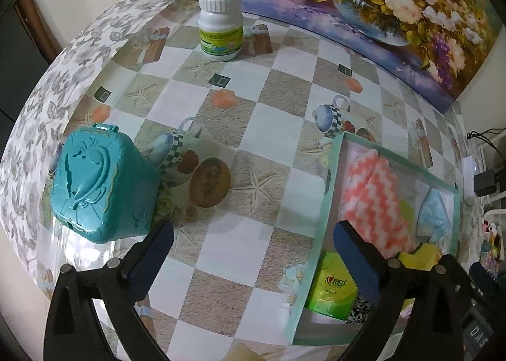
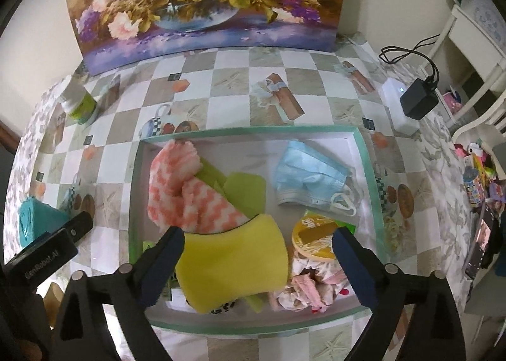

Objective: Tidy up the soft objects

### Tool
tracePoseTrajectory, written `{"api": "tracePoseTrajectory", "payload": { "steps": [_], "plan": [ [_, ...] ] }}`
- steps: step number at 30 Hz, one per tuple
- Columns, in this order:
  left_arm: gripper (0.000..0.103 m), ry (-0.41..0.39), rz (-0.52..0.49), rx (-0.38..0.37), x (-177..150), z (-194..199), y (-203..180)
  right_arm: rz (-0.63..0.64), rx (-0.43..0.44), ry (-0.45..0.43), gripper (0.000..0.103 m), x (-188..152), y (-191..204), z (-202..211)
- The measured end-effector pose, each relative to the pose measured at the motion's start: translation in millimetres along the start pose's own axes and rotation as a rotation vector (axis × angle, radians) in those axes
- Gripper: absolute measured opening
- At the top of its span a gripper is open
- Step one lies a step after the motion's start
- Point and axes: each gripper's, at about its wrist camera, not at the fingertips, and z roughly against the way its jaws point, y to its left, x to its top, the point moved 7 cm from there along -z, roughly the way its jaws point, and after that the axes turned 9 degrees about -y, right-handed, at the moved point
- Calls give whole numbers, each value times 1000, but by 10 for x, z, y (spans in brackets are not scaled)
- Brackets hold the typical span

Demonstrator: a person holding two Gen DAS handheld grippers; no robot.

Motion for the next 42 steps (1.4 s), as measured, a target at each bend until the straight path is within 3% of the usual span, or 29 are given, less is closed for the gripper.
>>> {"api": "tracePoseTrajectory", "payload": {
  "steps": [3,17,42],
  "plan": [
    [102,2,2,-2,-7,-9,13,-4,1,11,103,-20,7,-22],
    [102,-7,-60,3,-99,118,-16,-18,-17,50,103,-238,-26,-22],
    [102,-52,-164,122,-634,577,193,-40,-37,14,103,-818,-33,373]
  ]
}}
